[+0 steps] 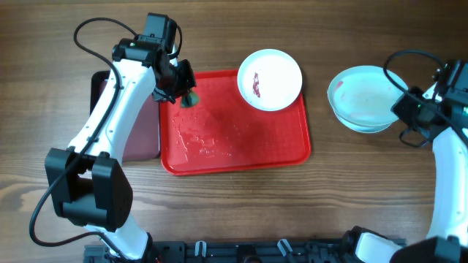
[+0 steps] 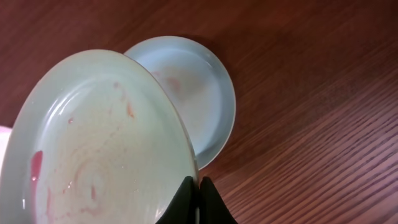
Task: Clean dirty plates on tray and stack at the side
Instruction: 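Lift the blue-rimmed plate with the right gripper and stack it on the cleaned plate, then release the plate and move the right gripper to the last stained plate, then grasp the stained plate rim with the right gripper and drag it left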
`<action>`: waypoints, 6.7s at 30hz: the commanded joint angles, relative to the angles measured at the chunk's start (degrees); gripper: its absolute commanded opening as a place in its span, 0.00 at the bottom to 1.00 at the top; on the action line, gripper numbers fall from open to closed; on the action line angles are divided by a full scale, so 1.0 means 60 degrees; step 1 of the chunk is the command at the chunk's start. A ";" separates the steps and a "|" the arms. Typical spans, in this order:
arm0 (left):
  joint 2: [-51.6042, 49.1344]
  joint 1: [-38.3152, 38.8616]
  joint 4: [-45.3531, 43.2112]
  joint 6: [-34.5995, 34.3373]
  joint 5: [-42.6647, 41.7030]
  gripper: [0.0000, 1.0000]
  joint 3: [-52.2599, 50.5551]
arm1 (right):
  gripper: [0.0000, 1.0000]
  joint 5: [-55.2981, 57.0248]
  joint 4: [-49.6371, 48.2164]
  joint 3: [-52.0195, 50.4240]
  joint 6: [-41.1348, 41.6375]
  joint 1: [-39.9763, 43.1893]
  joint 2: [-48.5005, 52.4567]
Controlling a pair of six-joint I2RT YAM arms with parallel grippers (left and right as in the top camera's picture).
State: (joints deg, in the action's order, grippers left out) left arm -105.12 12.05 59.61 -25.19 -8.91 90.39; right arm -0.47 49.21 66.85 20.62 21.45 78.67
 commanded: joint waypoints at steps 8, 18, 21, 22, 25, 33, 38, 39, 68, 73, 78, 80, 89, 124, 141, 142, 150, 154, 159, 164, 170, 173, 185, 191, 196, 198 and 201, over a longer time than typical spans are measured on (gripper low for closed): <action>-0.0106 -0.0011 0.0000 -0.0120 -0.0033 0.04 -0.0033 | 0.04 -0.0062 -0.1825 0.0026 0.0066 0.0466 0.2288; -0.0106 -0.0011 0.0000 -0.0124 -0.0036 0.04 -0.0033 | 0.25 0.0131 -0.2091 0.0026 0.0102 0.0466 0.3832; -0.0106 -0.0011 0.0000 -0.0124 -0.0036 0.04 -0.0033 | 0.39 -0.0076 -0.2102 0.0080 0.0055 0.0466 0.3814; -0.0106 -0.0011 -0.0004 -0.0120 -0.0036 0.04 -0.0033 | 0.40 -0.0204 -0.2087 0.0113 0.0025 0.0466 0.3796; -0.0106 -0.0011 -0.0011 -0.0120 -0.0036 0.04 -0.0033 | 0.47 -0.1974 -0.2051 0.0357 -0.0958 0.0412 0.3592; -0.0106 0.0007 -0.0138 -0.0120 -0.0036 0.04 -0.0033 | 0.42 -0.4980 -0.1920 0.0397 -0.4594 -0.2095 0.3147; -0.0106 0.0015 -0.0146 -0.0124 -0.0040 0.04 -0.0033 | 0.41 -0.3260 -0.2266 -0.0073 -0.4652 -0.3818 0.3315; -0.0106 0.0015 -0.0146 -0.0124 -0.0040 0.04 -0.0033 | 0.42 -0.3093 -0.2320 -0.0131 -0.4634 -0.4014 0.3384; -0.0106 0.0015 -0.0149 -0.0120 -0.0040 0.04 -0.0033 | 0.04 -0.1858 -0.2521 -0.0776 -0.2754 -0.4186 0.5286; -0.0106 0.0015 -0.0138 -0.0124 -0.0040 0.04 -0.0033 | 0.04 -0.1865 -0.2390 -0.0776 -0.2382 -0.4000 0.5282; -0.0106 0.0015 -0.0142 -0.0124 -0.0040 0.04 -0.0033 | 0.04 -0.1880 -0.2051 -0.0769 -0.2157 -0.3898 0.5282; -0.0106 0.0015 -0.0146 -0.0124 -0.0040 0.04 -0.0033 | 0.04 -0.1934 -0.2040 -0.0761 -0.2157 -0.3901 0.5282; -0.0106 0.0015 -0.0142 -0.0120 -0.0040 0.04 -0.0033 | 0.31 -0.2561 -0.1253 0.0474 -0.2200 -0.3901 0.4747; -0.0106 0.0015 -0.0142 -0.0120 -0.0040 0.04 -0.0033 | 0.34 -0.1661 -0.2677 0.0663 -0.2404 -0.7923 0.5417; -0.0106 0.0015 -0.0135 -0.0120 -0.0040 0.04 -0.0033 | 0.41 -0.2710 -0.0943 0.1883 -0.1049 -0.7326 0.3923; -0.0106 0.0015 -0.0135 -0.0120 -0.0040 0.04 -0.0033 | 0.43 -0.2065 -0.0714 0.1883 -0.0430 -0.6907 0.3814; -0.0106 0.0015 -0.0142 -0.0120 -0.0040 0.04 -0.0033 | 0.43 -0.1399 -0.0634 0.1399 -0.0433 -0.5581 0.4612; -0.0106 0.0015 -0.0142 -0.0120 -0.0040 0.04 -0.0033 | 0.43 -0.1078 -0.0656 0.1399 -0.0412 -0.5577 0.5271; -0.0106 0.0015 -0.0142 -0.0120 -0.0040 0.04 -0.0033 | 0.42 -0.0725 -0.0692 0.1399 -0.0361 -0.5577 0.5661; -0.0106 0.0015 -0.0142 -0.0120 -0.0040 0.04 -0.0033 | 0.34 -0.0780 -0.0605 0.1545 -0.0488 -0.5577 0.5362; -0.0106 0.0015 -0.0142 -0.0087 -0.0033 0.04 -0.0033 | 0.36 0.0022 -0.0415 0.1541 -0.0674 -0.5577 0.4637; -0.0106 0.0015 -0.0142 -0.0087 -0.0036 0.04 -0.0033 | 0.36 0.0270 -0.0255 0.1443 -0.0583 -0.5577 0.4703; -0.0106 0.0015 -0.0142 -0.0087 -0.0036 0.04 -0.0033 | 0.32 -0.0393 -0.0073 0.0390 -0.0157 -0.5839 0.4710; -0.0106 0.0015 -0.0142 -0.0087 -0.0036 0.04 -0.0033 | 0.31 -0.0426 -0.0324 0.0390 -0.0157 -0.5898 0.4710; -0.0106 0.0015 -0.0149 -0.0087 -0.0036 0.04 -0.0033 | 0.30 -0.0721 -0.0816 0.0335 -0.0313 -0.5920 0.4863; -0.0106 0.0015 -0.0149 -0.0087 -0.0036 0.04 -0.0033 | 0.30 -0.1384 -0.1042 0.0331 -0.0787 -0.5996 0.5118; -0.0106 0.0015 -0.0149 -0.0087 -0.0036 0.04 -0.0033 | 0.30 -0.1636 -0.1093 0.0331 -0.0871 -0.6288 0.5555</action>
State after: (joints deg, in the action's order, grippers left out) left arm -105.12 12.05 58.94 -25.17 -8.91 90.39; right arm -6.22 42.85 69.32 17.21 -14.31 108.66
